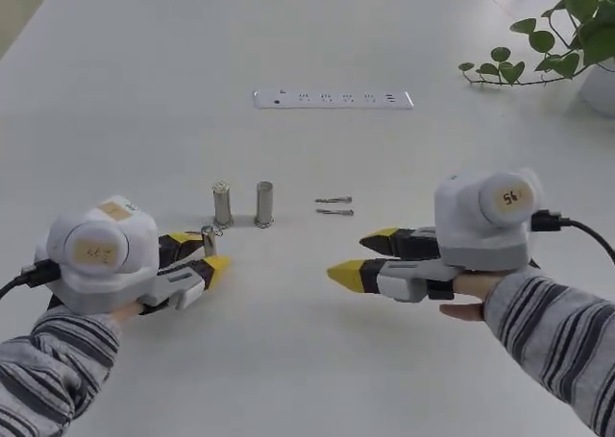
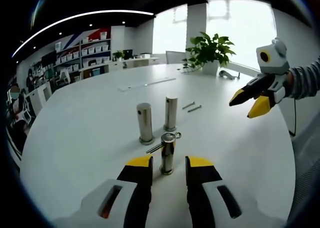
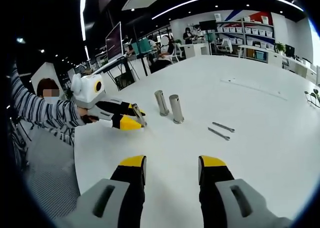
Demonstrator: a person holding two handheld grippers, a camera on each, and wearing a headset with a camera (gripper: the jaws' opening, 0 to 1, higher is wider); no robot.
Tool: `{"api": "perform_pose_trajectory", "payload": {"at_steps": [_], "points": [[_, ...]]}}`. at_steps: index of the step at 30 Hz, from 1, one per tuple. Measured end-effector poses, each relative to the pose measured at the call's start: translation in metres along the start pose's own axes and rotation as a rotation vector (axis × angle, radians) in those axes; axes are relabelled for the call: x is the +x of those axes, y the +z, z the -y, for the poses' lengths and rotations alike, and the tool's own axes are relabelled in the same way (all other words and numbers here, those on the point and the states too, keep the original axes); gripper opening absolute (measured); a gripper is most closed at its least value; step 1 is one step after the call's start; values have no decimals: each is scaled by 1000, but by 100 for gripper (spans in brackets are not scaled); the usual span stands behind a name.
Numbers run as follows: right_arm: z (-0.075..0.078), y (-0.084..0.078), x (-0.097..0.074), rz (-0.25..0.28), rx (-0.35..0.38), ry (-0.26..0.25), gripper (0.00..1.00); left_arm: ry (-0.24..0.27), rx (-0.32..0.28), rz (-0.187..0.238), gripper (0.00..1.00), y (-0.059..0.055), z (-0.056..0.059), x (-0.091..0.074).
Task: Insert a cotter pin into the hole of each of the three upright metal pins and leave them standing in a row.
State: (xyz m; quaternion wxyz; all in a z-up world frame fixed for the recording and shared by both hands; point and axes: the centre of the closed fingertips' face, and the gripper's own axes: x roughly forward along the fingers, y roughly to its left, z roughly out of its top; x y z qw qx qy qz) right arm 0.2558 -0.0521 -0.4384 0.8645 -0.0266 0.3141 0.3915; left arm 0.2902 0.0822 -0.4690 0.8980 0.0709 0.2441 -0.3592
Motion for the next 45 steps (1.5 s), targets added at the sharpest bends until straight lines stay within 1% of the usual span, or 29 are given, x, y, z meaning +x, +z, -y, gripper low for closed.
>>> {"api": "perform_pose_trajectory", "payload": {"at_steps": [4,7,9,11,13,15,17,19,21,25,28,31,33,36,38,40,41,44,45], "points": [[-1,9,3,18,-7,1,37,-2,-2,0,31,0,3,-4],[-2,15,7,33,-19,6,37,4,-8,10,40,1,5,-10],[-3,21,11,49,-35,8,35,9,-30,20,44,2,6,-13],[-2,28,17,66,-45,6,35,16,-40,28,49,2,7,-17],[-1,36,24,87,-54,9,34,19,-48,24,55,-1,10,-21],[-1,43,30,92,-65,11,33,25,-46,20,60,-2,12,-24],[-1,50,38,107,-69,15,33,29,-56,24,61,-3,14,-26],[0,55,43,112,-76,16,32,36,-61,26,64,-4,14,-27],[0,61,52,116,-93,18,32,46,-82,32,66,-4,14,-30],[4,63,66,109,-114,16,30,61,-96,42,70,-4,14,-33],[6,64,76,113,-100,10,28,69,-110,53,72,-2,16,-36],[6,62,87,104,-95,5,28,76,-97,51,74,-1,16,-40],[9,61,92,103,-100,-13,26,80,-86,52,75,-1,16,-43],[12,59,101,112,-67,-26,25,87,-82,50,76,-1,14,-46],[12,58,105,113,-58,-27,24,92,-78,53,77,-1,15,-49],[13,56,108,113,-58,-39,22,94,-77,49,78,-1,15,-51],[13,55,110,115,-44,-40,21,95,-78,51,79,-1,15,-52],[13,58,112,136,-20,-43,19,102,-84,50,81,-2,15,-54],[12,58,113,134,-19,-41,19,101,-85,49,82,-2,15,-55]]}}
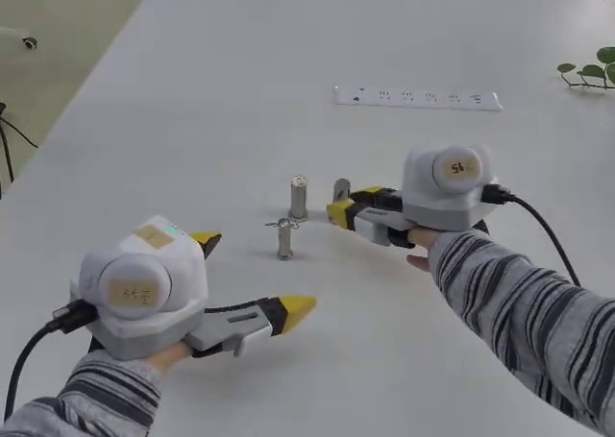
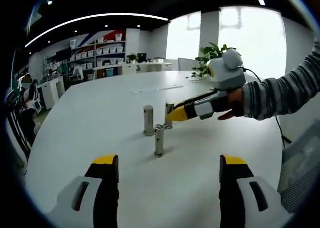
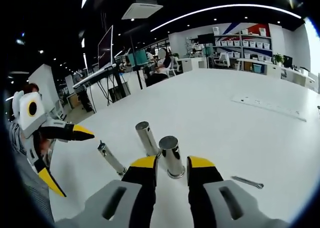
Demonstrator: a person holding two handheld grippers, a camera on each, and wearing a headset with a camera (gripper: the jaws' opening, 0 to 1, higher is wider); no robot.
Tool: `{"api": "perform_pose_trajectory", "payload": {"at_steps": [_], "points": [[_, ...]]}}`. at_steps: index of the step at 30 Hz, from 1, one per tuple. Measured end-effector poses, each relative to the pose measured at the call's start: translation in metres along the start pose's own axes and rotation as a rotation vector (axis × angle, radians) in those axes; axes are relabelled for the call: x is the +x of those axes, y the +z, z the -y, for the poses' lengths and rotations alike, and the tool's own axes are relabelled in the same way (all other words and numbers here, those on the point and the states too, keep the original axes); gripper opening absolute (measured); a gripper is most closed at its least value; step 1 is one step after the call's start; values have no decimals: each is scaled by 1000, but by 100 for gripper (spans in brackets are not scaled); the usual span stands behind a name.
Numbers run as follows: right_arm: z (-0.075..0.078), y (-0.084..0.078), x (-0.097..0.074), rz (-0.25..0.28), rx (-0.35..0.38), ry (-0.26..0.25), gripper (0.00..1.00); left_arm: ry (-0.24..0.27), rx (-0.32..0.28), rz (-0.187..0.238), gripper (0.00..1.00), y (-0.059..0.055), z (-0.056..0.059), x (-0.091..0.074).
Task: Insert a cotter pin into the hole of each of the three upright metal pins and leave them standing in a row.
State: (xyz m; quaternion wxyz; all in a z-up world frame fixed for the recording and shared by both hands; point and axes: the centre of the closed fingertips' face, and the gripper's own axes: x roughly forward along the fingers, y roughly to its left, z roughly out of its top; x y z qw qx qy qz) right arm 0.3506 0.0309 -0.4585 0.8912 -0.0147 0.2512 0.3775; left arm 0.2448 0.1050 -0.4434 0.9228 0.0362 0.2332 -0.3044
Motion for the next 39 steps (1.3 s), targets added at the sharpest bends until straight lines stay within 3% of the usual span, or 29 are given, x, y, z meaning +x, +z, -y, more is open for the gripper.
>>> {"api": "perform_pose_trajectory", "payload": {"at_steps": [6,12,22,30,39], "points": [[5,0,4,7,-4,-7,14,-2,-2,3,83,1,3,-3],[-1,2,4,15,-1,-4,10,2,-6,6,84,2,4,-6],[5,3,6,6,-78,-21,8,6,1,-6,85,0,2,-9],[-3,-1,-10,0,-145,-21,8,-3,8,-6,86,2,5,-10],[-18,-23,-38,-26,-165,1,8,-13,6,-2,87,4,11,-10]]}}
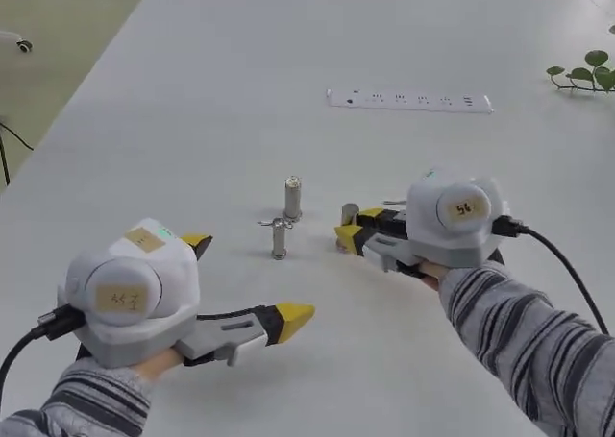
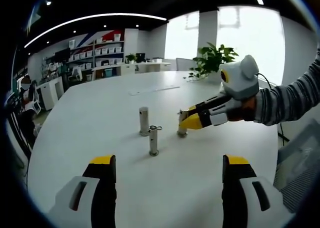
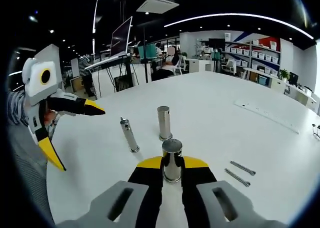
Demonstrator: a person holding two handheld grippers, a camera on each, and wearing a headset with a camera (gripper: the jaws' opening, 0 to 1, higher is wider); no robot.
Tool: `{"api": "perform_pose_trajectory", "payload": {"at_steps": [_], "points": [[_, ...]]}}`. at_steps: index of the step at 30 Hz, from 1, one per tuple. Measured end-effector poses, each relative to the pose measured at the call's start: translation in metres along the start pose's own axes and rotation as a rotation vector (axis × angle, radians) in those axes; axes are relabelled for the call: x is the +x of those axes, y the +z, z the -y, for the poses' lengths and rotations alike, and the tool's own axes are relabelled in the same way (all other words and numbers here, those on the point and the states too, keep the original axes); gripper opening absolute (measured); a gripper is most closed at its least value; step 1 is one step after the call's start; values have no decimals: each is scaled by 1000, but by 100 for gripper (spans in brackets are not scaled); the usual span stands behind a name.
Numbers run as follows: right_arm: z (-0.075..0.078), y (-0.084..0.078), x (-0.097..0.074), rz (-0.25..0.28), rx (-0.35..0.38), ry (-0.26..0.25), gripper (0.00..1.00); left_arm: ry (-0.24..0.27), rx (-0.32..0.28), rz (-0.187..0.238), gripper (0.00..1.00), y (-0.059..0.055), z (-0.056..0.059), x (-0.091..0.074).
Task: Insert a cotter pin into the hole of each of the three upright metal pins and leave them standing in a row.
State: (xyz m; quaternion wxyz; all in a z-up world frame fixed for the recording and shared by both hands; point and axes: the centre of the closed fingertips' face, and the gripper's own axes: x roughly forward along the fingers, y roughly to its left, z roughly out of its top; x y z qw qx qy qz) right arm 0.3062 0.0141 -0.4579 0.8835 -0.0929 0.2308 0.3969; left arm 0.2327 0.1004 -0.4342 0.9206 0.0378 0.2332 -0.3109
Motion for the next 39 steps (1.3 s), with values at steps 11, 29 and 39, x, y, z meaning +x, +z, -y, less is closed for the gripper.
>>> {"api": "perform_pose_trajectory", "payload": {"at_steps": [11,29,39], "points": [[-21,-16,-19,-18,-13,15,8,-16,5,-1,87,-1,10,1],[-33,-19,-25,-27,-35,4,8,-19,5,1,87,-2,14,-1],[-31,-17,-26,-15,-21,-13,10,-22,1,-3,87,-3,15,0]]}}
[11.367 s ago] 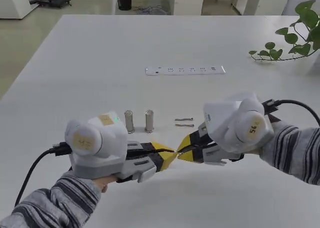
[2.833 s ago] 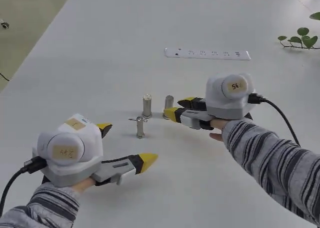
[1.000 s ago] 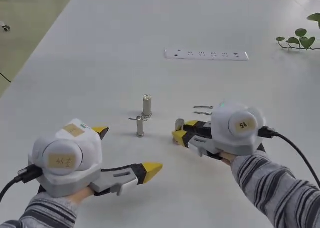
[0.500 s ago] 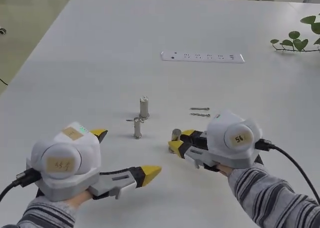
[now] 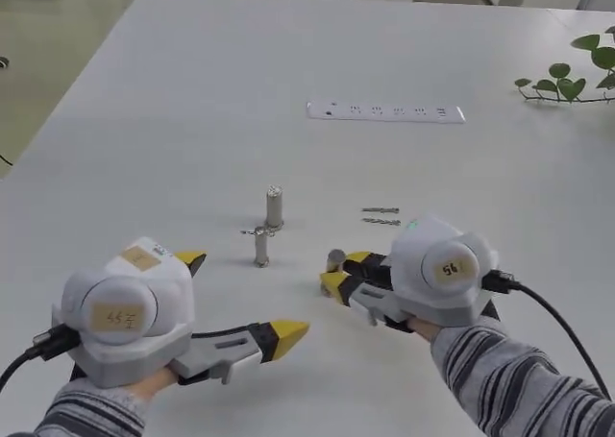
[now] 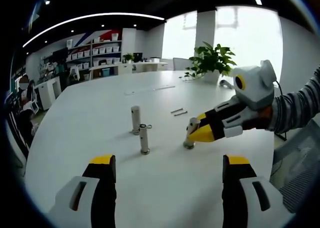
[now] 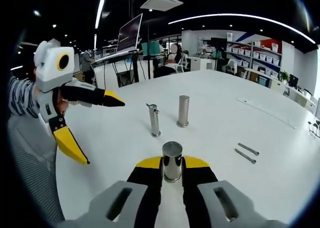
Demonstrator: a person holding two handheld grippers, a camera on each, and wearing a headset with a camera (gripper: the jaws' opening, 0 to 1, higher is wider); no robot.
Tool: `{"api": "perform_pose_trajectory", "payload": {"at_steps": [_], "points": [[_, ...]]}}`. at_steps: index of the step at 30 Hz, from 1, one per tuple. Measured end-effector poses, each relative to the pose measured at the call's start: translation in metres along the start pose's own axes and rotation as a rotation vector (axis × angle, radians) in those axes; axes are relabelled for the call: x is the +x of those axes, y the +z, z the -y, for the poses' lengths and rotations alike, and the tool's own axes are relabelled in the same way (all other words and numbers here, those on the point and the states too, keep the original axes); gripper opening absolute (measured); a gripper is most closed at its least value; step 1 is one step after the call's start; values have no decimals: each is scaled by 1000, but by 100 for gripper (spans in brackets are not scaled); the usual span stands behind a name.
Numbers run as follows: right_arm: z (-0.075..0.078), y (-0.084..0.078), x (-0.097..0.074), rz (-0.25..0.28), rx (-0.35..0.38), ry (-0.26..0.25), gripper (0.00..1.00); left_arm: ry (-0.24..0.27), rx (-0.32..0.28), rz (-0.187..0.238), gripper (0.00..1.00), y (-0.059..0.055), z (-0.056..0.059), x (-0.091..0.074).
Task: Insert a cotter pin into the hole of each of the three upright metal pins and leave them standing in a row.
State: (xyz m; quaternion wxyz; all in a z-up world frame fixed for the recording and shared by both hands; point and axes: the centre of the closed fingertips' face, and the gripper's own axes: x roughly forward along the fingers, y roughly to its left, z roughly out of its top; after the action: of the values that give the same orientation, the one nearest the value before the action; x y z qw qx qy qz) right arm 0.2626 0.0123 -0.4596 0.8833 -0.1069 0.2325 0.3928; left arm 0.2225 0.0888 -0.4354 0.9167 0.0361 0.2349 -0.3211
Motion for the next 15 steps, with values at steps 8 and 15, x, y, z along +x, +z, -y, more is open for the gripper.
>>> {"api": "perform_pose_trajectory", "payload": {"at_steps": [8,15], "points": [[6,0,-12,-21,15,30,22,3,-7,12,89,4,0,-1],[22,-7,-27,-70,12,67,25,4,-14,7,90,5,1,0]]}}
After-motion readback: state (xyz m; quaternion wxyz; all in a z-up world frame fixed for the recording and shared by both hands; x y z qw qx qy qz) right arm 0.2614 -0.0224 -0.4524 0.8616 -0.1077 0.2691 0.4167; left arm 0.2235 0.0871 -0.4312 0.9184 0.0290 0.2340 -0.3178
